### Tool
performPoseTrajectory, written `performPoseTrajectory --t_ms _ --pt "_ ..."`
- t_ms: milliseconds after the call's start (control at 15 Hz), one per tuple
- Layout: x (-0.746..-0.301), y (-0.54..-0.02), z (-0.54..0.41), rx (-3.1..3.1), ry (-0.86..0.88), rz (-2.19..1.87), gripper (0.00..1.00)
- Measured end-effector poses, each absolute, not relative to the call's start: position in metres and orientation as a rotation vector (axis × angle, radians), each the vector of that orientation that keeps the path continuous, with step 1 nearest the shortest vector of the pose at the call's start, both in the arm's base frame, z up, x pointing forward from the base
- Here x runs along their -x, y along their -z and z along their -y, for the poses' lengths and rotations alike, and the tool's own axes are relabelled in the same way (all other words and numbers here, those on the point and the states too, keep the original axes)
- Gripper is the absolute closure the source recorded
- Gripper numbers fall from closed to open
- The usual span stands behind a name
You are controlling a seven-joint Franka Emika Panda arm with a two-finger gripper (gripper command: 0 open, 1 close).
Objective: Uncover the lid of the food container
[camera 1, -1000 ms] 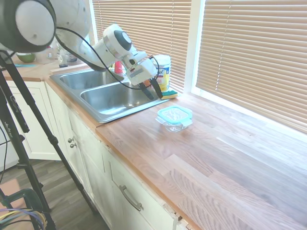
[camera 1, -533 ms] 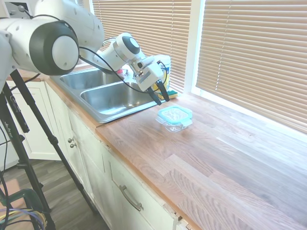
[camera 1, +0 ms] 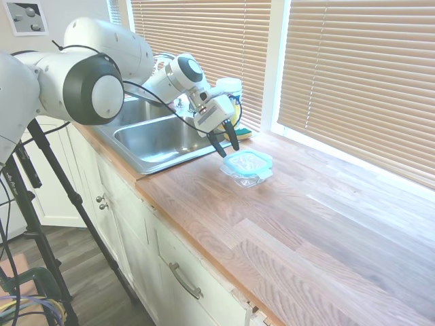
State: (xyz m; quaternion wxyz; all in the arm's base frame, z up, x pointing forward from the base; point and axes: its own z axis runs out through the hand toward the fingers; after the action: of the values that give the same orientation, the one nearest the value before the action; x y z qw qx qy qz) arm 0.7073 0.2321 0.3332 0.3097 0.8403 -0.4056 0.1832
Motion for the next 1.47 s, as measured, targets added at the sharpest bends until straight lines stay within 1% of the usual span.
performPoseTrajectory --t_ms 600,933,1000,1467 --pt "-0.707 -0.333 -0.219 -2.166 -0.466 1.055 0.00" --pt "-0.706 -0.323 -0.218 -2.156 -0.444 1.022 0.00" --pt "-0.706 -0.321 -0.218 -2.157 -0.441 1.017 1.00" --pt "-0.707 -0.315 -0.219 -2.143 -0.460 0.992 1.00"
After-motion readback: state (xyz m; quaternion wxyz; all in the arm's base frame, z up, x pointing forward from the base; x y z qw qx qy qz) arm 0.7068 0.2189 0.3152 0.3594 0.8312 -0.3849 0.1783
